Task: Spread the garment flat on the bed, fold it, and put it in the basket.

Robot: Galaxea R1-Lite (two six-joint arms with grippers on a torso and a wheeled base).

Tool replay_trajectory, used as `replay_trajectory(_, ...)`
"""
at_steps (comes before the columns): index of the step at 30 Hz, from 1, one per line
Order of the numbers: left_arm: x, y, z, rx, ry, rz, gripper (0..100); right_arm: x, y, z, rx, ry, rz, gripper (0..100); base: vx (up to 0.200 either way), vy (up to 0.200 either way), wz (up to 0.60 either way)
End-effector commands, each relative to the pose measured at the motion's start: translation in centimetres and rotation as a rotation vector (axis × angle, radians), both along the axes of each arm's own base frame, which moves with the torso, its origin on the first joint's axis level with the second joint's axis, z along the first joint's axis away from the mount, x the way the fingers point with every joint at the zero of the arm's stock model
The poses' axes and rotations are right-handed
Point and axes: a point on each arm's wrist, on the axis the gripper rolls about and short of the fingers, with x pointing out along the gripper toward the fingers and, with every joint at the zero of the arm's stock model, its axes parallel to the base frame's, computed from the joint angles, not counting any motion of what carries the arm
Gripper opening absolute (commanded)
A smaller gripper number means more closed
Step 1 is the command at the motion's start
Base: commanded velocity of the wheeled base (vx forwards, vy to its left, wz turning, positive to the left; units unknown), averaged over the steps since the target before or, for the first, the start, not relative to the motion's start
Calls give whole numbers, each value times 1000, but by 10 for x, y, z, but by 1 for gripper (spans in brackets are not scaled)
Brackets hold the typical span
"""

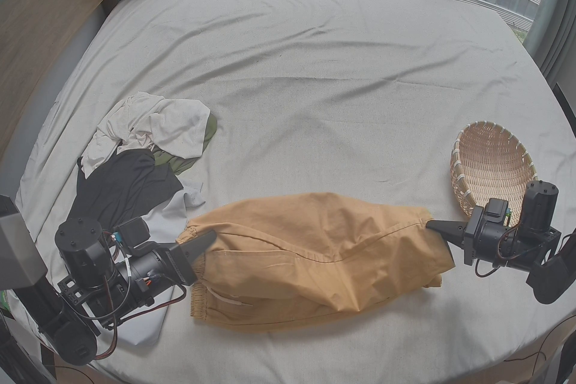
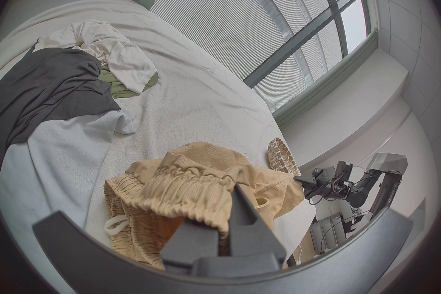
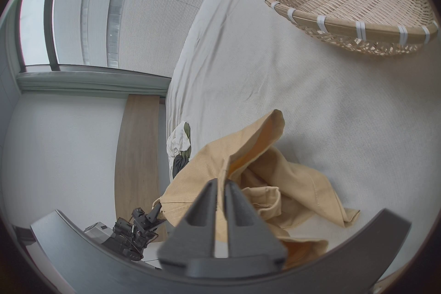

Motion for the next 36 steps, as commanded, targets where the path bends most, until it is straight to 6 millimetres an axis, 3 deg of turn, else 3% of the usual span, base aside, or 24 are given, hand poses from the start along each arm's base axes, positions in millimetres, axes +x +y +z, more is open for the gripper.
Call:
replay_trajectory(1,1,1,0,0,0,5,0,-9,-1,-3,-3,16,3,0,0,0,0)
replay_trajectory(5,5,4,1,-4,-7,24,0,-25,-3,5,-2,-1,4,0,0,0,0)
replay_trajectory(10,8,6,1,-6,-9,38,0,-36,-3,-4,-42,25,28,0,0,0,0)
replay_trajectory(18,12,11,1,-8,-13,59,0,-26,-3,-37,-134,102,53,0,0,0,0)
replay_trajectory(23,12,10,0,-6,-10,58,0,-23,-2,-40,-137,101,60,0,0,0,0)
replay_trajectory(24,12,10,0,-6,-10,58,0,-23,-2,-39,-136,95,59,100,0,0,0)
replay_trajectory(36,10,9,0,-4,-8,51,0,-13,-2,-46,-129,36,43,100,0,0,0)
